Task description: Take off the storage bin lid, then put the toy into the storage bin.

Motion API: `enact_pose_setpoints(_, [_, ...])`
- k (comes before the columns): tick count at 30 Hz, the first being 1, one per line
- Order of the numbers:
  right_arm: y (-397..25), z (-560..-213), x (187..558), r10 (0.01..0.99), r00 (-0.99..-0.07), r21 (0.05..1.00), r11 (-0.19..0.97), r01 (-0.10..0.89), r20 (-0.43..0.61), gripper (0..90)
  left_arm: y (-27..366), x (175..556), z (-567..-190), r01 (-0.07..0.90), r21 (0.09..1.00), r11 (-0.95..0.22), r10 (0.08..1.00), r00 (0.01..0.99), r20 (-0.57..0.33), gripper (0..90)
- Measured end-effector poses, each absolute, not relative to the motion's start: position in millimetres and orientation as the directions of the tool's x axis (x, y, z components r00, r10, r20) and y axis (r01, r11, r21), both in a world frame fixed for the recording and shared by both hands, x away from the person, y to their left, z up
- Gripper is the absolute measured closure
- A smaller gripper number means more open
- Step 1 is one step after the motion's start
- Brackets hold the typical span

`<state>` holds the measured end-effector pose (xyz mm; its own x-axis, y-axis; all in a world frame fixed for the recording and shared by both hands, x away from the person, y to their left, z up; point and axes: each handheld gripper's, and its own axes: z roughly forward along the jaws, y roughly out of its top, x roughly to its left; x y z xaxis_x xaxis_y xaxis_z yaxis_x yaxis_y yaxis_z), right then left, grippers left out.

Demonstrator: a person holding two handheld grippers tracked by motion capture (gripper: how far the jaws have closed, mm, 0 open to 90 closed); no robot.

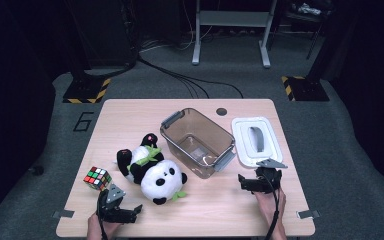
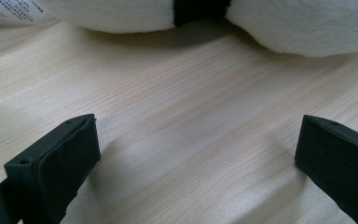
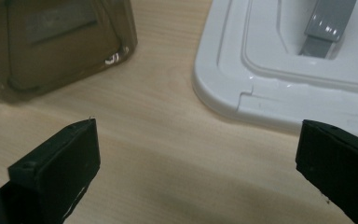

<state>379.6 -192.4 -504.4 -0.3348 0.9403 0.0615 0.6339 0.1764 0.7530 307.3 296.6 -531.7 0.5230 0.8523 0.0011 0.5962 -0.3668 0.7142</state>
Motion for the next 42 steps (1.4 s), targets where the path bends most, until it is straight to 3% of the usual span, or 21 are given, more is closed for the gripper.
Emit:
enact_pose_setpoints(14, [-193, -524, 358, 0.946, -0.323, 0.736, 0.224, 0.639, -0.007, 0.0, 297, 307, -531, 0.599, 0.711, -0.369, 0.851, 0.525, -0.001, 0.0])
enact_pose_setpoints(29, [-192, -529, 361, 0.94, -0.341, 0.712, 0.239, 0.66, 0.001, 0.0, 302, 304, -529, 0.592, 0.714, -0.375, 0.839, 0.543, -0.01, 0.0])
enact_pose_setpoints(42, [-191, -529, 361, 0.942, -0.337, 0.714, 0.233, 0.66, 0.004, 0.0, 306, 304, -489, 0.568, 0.721, -0.398, 0.821, 0.57, 0.004, 0.0])
